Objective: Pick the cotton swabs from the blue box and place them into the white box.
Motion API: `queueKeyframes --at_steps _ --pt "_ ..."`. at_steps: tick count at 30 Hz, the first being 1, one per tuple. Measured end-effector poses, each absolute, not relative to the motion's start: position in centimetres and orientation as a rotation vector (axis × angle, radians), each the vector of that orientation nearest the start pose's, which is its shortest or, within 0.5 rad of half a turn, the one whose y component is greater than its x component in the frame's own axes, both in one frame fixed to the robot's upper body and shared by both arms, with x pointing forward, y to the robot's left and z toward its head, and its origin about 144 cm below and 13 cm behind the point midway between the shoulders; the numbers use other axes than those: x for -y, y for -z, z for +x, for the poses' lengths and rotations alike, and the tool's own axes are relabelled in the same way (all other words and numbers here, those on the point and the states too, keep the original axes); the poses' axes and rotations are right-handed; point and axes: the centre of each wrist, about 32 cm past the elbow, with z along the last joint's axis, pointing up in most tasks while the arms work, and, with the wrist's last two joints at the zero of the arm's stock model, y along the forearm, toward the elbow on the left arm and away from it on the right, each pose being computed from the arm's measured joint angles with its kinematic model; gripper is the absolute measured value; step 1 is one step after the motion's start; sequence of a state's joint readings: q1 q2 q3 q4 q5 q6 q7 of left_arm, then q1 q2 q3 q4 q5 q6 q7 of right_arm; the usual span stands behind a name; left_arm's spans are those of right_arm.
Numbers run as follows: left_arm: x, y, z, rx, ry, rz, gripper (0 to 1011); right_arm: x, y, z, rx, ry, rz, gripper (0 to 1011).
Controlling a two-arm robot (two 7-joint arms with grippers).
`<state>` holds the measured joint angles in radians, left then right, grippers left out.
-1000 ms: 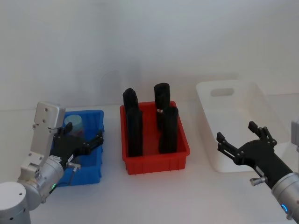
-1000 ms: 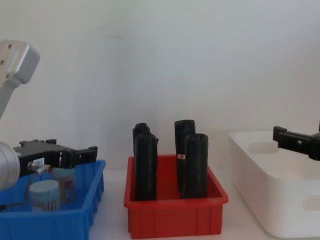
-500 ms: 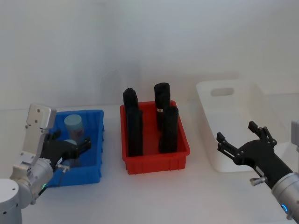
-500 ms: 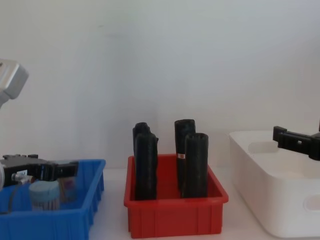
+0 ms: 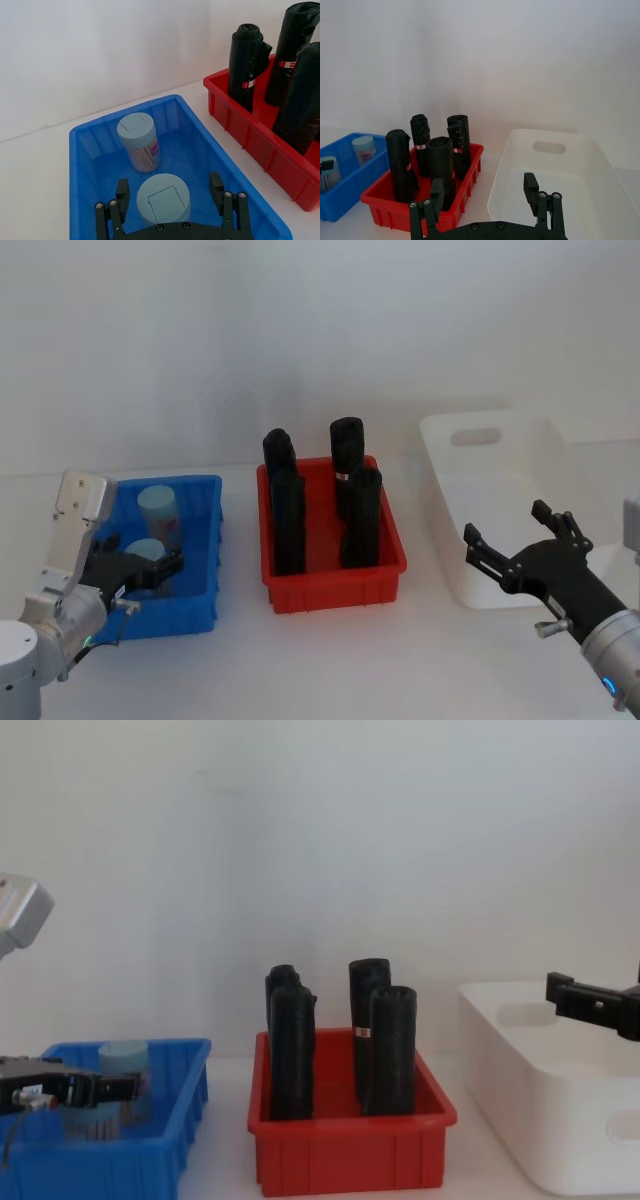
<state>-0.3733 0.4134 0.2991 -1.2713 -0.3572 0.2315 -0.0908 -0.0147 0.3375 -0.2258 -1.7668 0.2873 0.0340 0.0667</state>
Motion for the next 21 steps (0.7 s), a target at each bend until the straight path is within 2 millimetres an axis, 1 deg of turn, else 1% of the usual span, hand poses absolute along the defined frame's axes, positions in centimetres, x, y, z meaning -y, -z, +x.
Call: queueKeyframes --at_steps 7,9,11,12,15,16,17,18,20,21 --pt "-30.57 -117.45 55.75 -0.11 -1.346 0.305 1004 23.71 -118.87 44.33 0.075 1.23 0.026 1002" --pt "-30.64 -117.4 55.83 -0.113 -1.347 0.306 990 23.71 -118.87 44.33 0.075 1.229 0.026 1002" --pt "-30.74 -117.32 55.93 -0.117 -1.346 0.307 953 23.71 -118.87 44.33 0.075 1.23 0.026 1002" --pt "-30.82 -117.27 55.99 -0.121 -1.346 0.306 913 23.71 -118.87 44.33 0.075 1.229 0.026 1002" --pt "-30.92 -117.21 56.06 -0.125 -1.345 0.303 865 23.71 -118.87 44.33 0.075 1.23 0.026 1002" --pt "-30.99 -117.17 56.1 -0.127 -1.344 0.3 814 23.71 -118.87 44.33 0.075 1.23 0.026 1002" --pt "-31.02 -117.16 56.12 -0.128 -1.344 0.298 796 23.71 -118.87 44.33 0.075 1.23 0.026 1002" --pt "-31.07 -117.15 56.14 -0.13 -1.342 0.295 741 23.71 -118.87 44.33 0.075 1.23 0.026 1002" --pt "-31.12 -117.14 56.16 -0.132 -1.341 0.292 729 23.71 -118.87 44.33 0.075 1.229 0.026 1002" --pt "-31.14 -117.15 56.16 -0.133 -1.341 0.29 683 23.71 -118.88 44.33 0.075 1.23 0.026 1002"
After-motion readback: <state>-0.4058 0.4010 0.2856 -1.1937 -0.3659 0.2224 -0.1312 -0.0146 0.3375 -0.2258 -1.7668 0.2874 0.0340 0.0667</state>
